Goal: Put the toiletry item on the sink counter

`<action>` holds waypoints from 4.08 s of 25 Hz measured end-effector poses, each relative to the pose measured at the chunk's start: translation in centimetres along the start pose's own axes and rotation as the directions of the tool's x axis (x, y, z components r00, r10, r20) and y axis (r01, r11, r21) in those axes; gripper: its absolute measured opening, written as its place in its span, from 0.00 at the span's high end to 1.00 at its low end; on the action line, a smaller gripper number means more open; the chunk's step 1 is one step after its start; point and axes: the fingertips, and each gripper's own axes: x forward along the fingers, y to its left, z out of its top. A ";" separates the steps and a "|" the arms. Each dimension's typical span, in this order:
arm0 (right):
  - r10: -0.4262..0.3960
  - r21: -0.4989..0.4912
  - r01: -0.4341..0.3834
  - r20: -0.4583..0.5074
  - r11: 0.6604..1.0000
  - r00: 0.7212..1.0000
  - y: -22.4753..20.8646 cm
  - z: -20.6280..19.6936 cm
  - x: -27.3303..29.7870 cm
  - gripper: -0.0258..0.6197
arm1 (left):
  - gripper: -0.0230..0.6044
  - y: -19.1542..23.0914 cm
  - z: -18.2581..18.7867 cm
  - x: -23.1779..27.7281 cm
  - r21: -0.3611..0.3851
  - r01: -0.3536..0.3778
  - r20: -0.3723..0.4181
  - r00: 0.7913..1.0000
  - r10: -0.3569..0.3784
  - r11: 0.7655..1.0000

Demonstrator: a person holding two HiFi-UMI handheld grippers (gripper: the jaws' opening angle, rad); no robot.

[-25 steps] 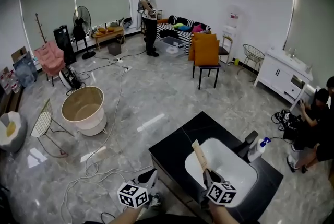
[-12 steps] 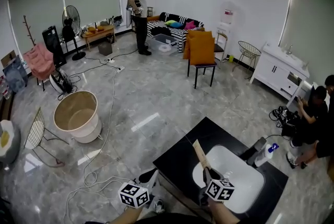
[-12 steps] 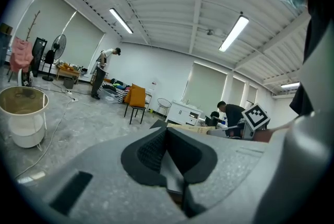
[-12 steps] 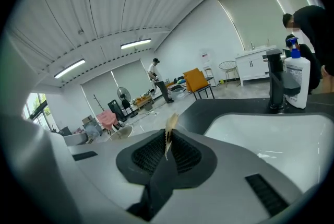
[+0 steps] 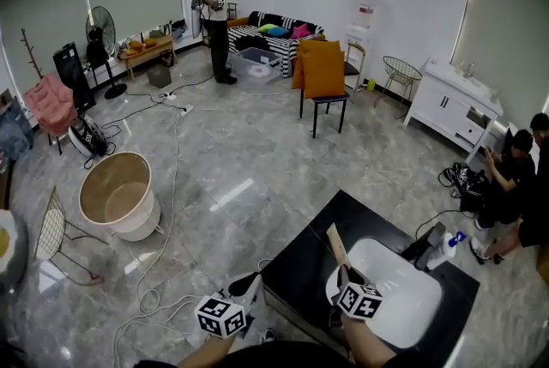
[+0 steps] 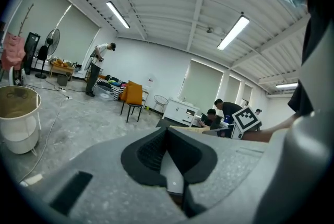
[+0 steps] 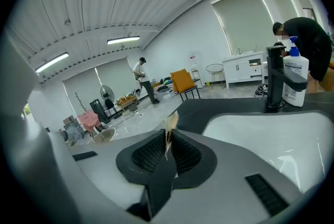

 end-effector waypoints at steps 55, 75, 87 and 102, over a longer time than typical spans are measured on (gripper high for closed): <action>0.029 0.018 -0.028 -0.061 0.999 0.998 1.4 -0.8 5.3 0.92 | 0.96 0.0 0.0 2.4 0.009 0.009 -0.041 0.999 -0.008 1.000; 0.254 -0.112 -0.249 0.032 0.962 0.967 2.2 -0.5 -8.9 0.96 | 0.96 -9.6 -3.6 -2.6 0.048 -0.095 0.009 0.995 0.095 0.994; 0.334 -0.224 -0.321 0.020 0.920 0.942 0.7 -2.0 -16.0 0.96 | 0.96 -15.7 -6.8 -6.4 0.056 -0.160 0.029 0.987 0.159 0.986; 0.401 -0.303 -0.381 0.003 0.873 0.916 1.1 -4.4 -21.4 0.96 | 0.96 -20.3 -9.8 -8.9 0.045 -0.178 0.038 0.984 0.177 0.983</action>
